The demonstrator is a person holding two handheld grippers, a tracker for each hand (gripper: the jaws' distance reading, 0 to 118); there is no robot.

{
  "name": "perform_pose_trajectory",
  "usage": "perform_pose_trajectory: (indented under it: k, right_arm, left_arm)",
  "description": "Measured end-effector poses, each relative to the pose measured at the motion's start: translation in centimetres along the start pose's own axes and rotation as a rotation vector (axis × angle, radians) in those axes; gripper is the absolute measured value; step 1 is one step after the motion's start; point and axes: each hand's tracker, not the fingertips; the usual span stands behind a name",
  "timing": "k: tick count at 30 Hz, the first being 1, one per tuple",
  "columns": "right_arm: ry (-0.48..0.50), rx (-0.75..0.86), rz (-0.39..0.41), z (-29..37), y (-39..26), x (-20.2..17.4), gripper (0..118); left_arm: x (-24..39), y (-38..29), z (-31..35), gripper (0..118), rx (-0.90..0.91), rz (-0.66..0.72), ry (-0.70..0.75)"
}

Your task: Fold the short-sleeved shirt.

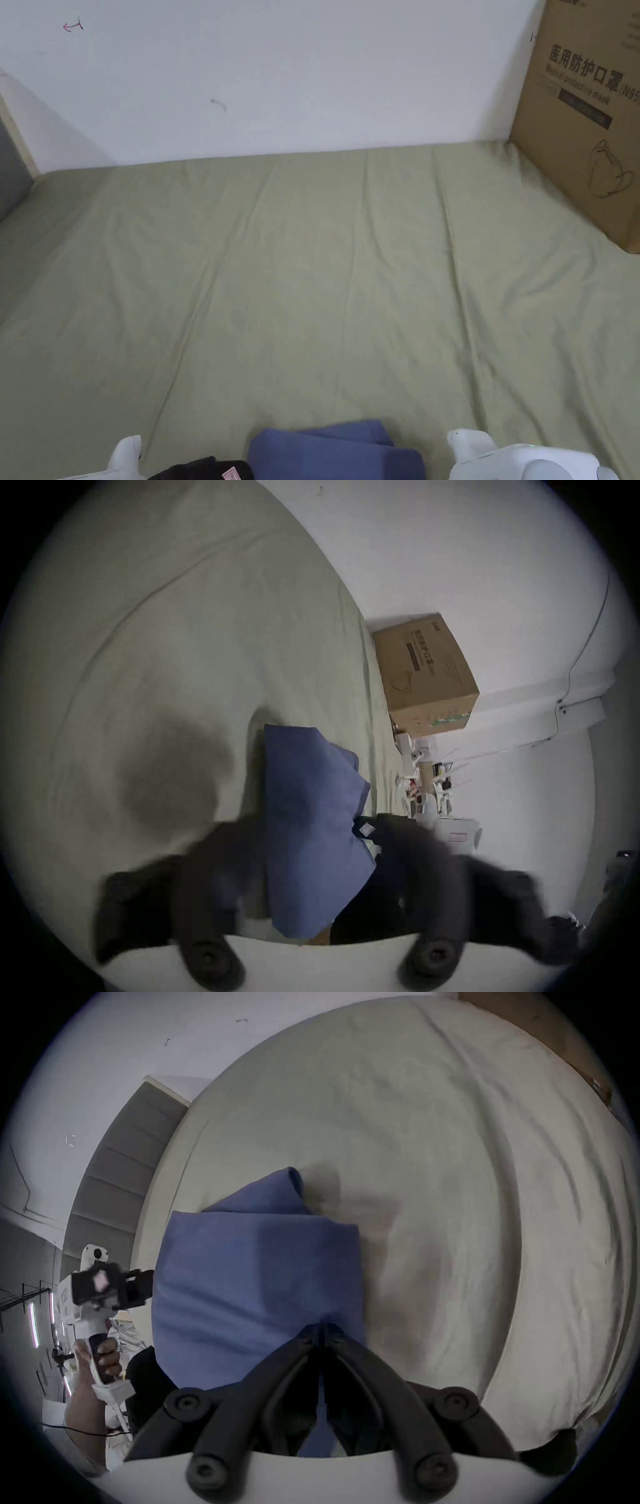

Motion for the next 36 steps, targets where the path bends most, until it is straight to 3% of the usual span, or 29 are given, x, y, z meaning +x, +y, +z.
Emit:
perform_pose_trajectory:
  k: [1, 6, 10, 17, 18, 20, 21, 22, 23, 24, 25, 26, 31, 36]
  right_arm:
    - [0.0, -0.001, 0.004, 0.0, 0.0, 0.1, 2]
    - [0.011, -0.001, -0.002, 0.0, -0.1, 0.3, 2]
    - [0.009, -0.006, -0.007, -0.2, 0.0, 0.3, 2]
    - [-0.001, -0.011, -0.012, -0.4, 0.0, 0.2, 2]
    - [-0.002, -0.01, -0.014, -0.4, 0.1, 0.1, 2]
    - [-0.001, -0.008, -0.015, -0.4, 0.0, 0.2, 2]
    - [0.0, -0.007, -0.016, -0.4, 0.0, 0.2, 2]
    - [0.001, -0.006, -0.016, -0.5, 0.0, 0.3, 2]
    - [0.013, -0.005, -0.021, -0.5, 0.0, 0.4, 2]
    - [0.012, -0.004, -0.025, -0.5, 0.0, 0.4, 2]
    - [0.011, -0.006, -0.028, -0.6, 0.0, 0.4, 2]
    - [0.006, -0.007, -0.031, -0.6, 0.0, 0.4, 2]
    - [-0.075, 0.037, -0.01, 1.0, 0.0, -1.8, 2]
    - [-0.119, 0.203, 0.053, 5.0, 0.5, -6.9, 2]
  left_arm:
    - [-0.3, 0.1, -0.5, 118, -0.021, -0.007, -0.017]
    - [-3.0, 1.1, -3.2, 118, -0.081, 0.136, -0.122]
    - [-2.8, 0.8, -6.2, 118, -0.187, 0.057, -0.202]
    - [-3.8, 0.2, -10.8, 117, -0.243, 0.153, -0.39]
    - [-4.2, 0.2, -10.6, 110, -0.237, 0.166, -0.411]
    - [-4.5, 0.1, -10.0, 65, -0.227, 0.171, -0.383]
    - [-4.9, 0.2, -9.5, 49, -0.23, 0.146, -0.286]
    - [-5.3, 0.0, -9.5, 49, -0.237, 0.109, -0.15]
    - [-5.9, -0.3, -9.6, 20, -0.248, 0.09, -0.073]
    - [-6.5, -0.7, -9.3, 21, -0.226, 0.146, -0.21]
    - [-5.3, -0.5, -9.1, 21, -0.211, 0.148, -0.226]
    - [-4.8, -0.5, -9.2, 21, -0.221, 0.105, -0.156]
    - [-1.6, -0.5, -7.7, 21, -0.19, 0.026, -0.077]
    - [1.4, 0.4, -3.2, 21, -0.133, -0.102, -0.049]
